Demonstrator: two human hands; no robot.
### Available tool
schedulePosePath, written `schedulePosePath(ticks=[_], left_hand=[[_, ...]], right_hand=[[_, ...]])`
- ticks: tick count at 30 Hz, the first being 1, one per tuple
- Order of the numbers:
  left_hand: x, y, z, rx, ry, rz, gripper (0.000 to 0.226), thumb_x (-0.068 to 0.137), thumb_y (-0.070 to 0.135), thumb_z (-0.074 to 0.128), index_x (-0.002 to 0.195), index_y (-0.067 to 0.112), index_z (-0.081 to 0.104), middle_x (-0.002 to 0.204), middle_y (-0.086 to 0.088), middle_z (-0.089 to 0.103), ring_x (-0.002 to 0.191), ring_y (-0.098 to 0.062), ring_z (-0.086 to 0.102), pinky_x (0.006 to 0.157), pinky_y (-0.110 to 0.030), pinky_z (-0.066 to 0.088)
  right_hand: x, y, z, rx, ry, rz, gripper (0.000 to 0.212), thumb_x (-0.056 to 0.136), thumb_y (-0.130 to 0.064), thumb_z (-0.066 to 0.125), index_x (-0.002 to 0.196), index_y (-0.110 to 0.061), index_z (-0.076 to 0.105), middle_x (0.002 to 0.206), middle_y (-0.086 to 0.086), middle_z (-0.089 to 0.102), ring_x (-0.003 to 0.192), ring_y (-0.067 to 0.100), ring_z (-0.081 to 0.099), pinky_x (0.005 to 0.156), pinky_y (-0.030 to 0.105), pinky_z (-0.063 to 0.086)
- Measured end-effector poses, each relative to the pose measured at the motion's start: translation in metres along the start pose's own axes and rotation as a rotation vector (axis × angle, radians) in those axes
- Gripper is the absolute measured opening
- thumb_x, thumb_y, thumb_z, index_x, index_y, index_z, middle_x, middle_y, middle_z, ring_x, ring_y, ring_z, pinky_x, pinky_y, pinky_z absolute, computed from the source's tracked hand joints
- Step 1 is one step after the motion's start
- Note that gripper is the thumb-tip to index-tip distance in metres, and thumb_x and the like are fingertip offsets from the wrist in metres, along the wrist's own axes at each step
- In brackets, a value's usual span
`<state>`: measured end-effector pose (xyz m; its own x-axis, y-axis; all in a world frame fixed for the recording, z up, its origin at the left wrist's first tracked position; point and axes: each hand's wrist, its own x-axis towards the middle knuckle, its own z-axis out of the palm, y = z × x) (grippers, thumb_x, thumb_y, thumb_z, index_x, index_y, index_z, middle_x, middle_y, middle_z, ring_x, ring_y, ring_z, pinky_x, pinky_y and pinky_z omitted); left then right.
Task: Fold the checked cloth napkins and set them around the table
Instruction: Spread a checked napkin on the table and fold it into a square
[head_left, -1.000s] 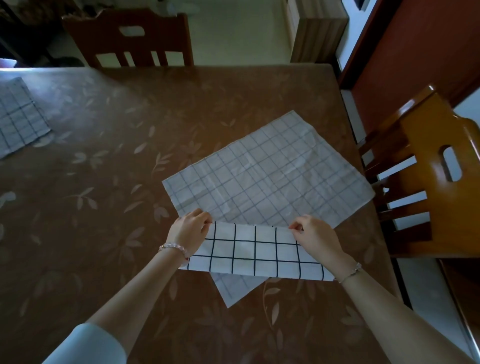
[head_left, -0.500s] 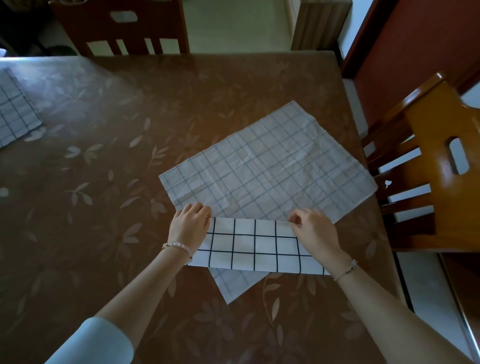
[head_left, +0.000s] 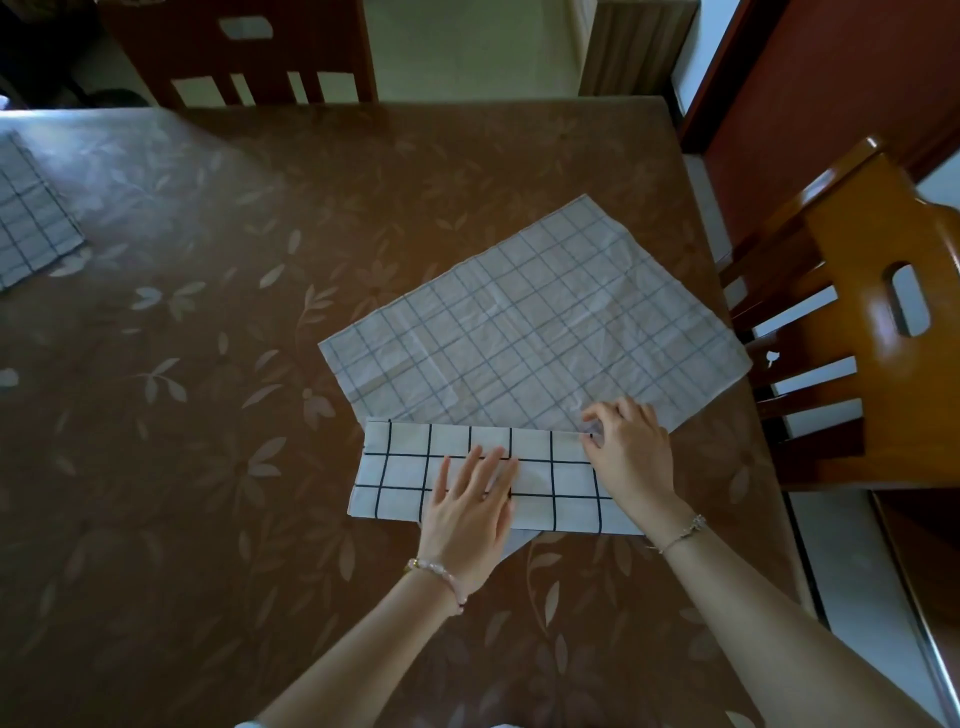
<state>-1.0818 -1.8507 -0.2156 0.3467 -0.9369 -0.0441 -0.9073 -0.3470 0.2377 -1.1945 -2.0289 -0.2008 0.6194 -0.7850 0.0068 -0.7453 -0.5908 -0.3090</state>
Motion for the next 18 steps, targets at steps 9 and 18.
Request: schedulePosePath(ticks=[9,18], left_hand=[[-0.004,-0.005,0.015,0.058,-0.173,-0.030,0.054,0.098,0.043,0.006,0.147,0.024,0.020,0.154,0.006,0.018,0.142,-0.018,0.011,0.109,-0.046,0.012],[-0.003,0.000,0.015,0.082,-0.210,-0.039,0.065,0.093,0.055,0.000,0.147,0.019,-0.009,0.154,0.005,-0.015,0.141,-0.016,-0.018,0.113,-0.043,-0.007]], right_hand=[[-0.020,-0.019,-0.001,0.002,0.139,-0.044,0.036,0.078,-0.010,0.067,0.113,-0.010,0.059,0.099,0.008,0.060,0.092,0.026,0.056,0.073,0.038,0.051],[-0.076,-0.055,0.047,0.113,0.031,-0.098,0.043,0.095,-0.016,0.039,0.137,-0.005,0.041,0.142,0.009,0.044,0.136,0.021,0.034,0.110,0.039,0.032]])
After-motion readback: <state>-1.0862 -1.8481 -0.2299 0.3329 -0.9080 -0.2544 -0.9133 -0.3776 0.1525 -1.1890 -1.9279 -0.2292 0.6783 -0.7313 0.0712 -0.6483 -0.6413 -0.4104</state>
